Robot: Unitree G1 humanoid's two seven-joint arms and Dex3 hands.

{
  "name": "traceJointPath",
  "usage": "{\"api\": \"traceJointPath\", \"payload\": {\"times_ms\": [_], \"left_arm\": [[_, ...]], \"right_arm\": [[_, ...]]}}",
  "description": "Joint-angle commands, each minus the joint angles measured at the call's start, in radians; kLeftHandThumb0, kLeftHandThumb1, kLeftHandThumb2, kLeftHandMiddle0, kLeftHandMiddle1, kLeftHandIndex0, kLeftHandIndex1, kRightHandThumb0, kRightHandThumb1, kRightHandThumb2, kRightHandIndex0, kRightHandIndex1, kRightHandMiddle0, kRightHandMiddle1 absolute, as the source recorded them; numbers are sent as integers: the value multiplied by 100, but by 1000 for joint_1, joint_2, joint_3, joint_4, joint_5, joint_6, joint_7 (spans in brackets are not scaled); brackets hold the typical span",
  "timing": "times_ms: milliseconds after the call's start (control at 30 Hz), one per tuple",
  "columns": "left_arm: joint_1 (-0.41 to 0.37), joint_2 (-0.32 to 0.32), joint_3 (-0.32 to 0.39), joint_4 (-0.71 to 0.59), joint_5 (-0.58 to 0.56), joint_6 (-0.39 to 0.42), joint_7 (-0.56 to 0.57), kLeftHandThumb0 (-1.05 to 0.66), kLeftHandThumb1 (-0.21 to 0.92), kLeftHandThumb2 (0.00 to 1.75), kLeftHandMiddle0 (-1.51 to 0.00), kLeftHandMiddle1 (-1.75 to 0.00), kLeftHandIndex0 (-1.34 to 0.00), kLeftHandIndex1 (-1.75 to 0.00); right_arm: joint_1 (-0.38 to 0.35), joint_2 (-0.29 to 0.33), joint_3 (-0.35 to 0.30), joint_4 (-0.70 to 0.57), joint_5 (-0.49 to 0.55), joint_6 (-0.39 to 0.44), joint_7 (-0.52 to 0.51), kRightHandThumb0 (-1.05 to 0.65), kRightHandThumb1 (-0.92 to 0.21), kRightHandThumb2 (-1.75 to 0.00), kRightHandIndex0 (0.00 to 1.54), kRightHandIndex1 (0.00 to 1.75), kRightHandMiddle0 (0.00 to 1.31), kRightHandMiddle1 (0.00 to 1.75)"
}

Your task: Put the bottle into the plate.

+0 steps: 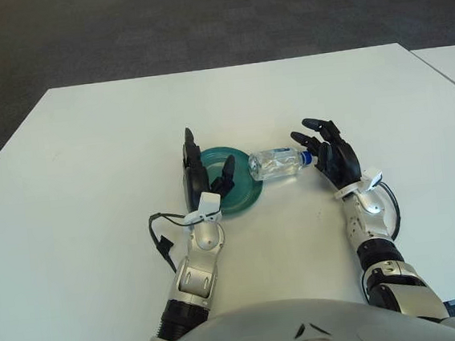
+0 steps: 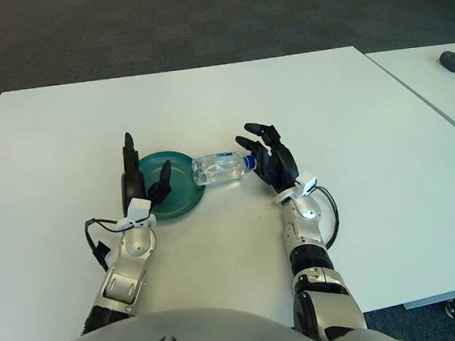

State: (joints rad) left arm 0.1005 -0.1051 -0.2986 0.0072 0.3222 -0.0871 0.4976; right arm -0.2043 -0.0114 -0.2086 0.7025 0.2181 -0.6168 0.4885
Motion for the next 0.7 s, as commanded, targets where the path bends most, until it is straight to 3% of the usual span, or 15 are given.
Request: {"api": "traceJointPath", "payload": {"times_ms": [0,200,367,533,667], "left_arm": [[-20,-48,12,14,-2,-32,17,-105,92,57,-4,-1,-6,-8],[-15,-81,47,36,-46,-101,62,-104,92,36,-19,-4,0,-50],[-14,-64,42,35,9,-82,114,-102,92,26,-26,-6,0,-71],[-18,21,-10,12,238,32,148,-101,92,21,-32,-8,0,-92],[4,42,-23,-32,314,88,117,-100,92,19,-35,-10,-2,-102]], "right_arm": [[110,44,-4,100,23,-5,-3,-68,-92,-84,33,40,0,95],[111,44,-3,100,23,-5,-3,-68,-92,-84,33,40,0,95],[111,46,-2,99,22,-6,-4,-68,-92,-84,33,40,0,95],[112,47,-1,99,21,-7,-6,-68,-92,-84,33,40,0,95],[112,47,-1,99,21,-7,-6,-68,-92,-84,33,40,0,95]]}}
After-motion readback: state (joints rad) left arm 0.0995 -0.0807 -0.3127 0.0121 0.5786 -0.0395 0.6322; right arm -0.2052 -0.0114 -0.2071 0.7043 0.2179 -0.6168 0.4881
